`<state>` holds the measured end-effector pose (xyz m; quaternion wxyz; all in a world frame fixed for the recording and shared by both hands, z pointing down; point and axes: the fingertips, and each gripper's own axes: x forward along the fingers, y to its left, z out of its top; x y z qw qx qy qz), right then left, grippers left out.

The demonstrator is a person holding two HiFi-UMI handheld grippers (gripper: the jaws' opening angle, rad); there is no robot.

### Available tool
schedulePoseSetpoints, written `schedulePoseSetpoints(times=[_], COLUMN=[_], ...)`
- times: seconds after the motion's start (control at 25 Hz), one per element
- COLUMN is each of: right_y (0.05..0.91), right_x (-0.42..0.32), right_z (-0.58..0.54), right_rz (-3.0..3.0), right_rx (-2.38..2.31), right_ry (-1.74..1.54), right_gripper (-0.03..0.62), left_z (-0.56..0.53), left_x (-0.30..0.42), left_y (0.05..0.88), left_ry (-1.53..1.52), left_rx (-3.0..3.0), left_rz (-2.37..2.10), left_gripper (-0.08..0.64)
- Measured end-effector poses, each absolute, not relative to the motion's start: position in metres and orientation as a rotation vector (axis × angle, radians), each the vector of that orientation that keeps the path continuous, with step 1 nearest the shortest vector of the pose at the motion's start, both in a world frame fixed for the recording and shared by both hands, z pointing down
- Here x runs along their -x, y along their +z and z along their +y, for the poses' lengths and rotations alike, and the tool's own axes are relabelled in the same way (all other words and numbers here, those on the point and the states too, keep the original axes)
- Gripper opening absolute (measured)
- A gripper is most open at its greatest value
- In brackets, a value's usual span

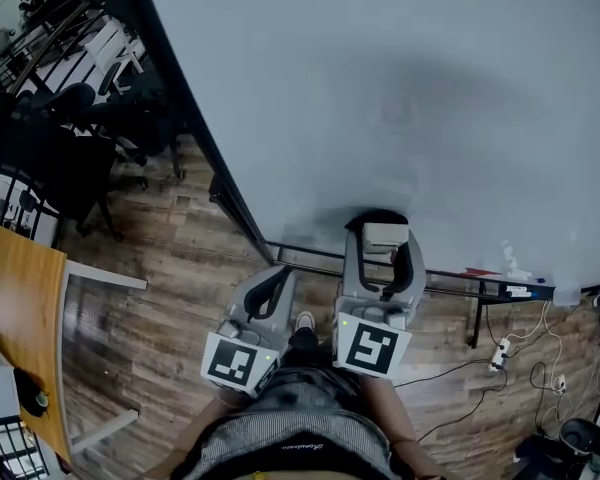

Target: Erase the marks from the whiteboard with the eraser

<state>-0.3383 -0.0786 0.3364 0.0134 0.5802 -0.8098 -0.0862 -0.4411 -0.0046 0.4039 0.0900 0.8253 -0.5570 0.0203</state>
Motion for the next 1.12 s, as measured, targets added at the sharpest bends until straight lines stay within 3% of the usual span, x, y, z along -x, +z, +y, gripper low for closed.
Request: schedulePoseSetpoints(times=[1.12], right_y=[0.329], right_x=[0.436], right_z=[-0.063], right_rz=[-2.539], right_rx=[-1.647], right_ry=[-0.566], right_gripper=[0.267], left_z=[0.027], left_x=[0.526], left_y=[0.410], left_ry=[0.014], left_rx=[-2.211], left_rz=[-1.914], left_gripper=[0.003])
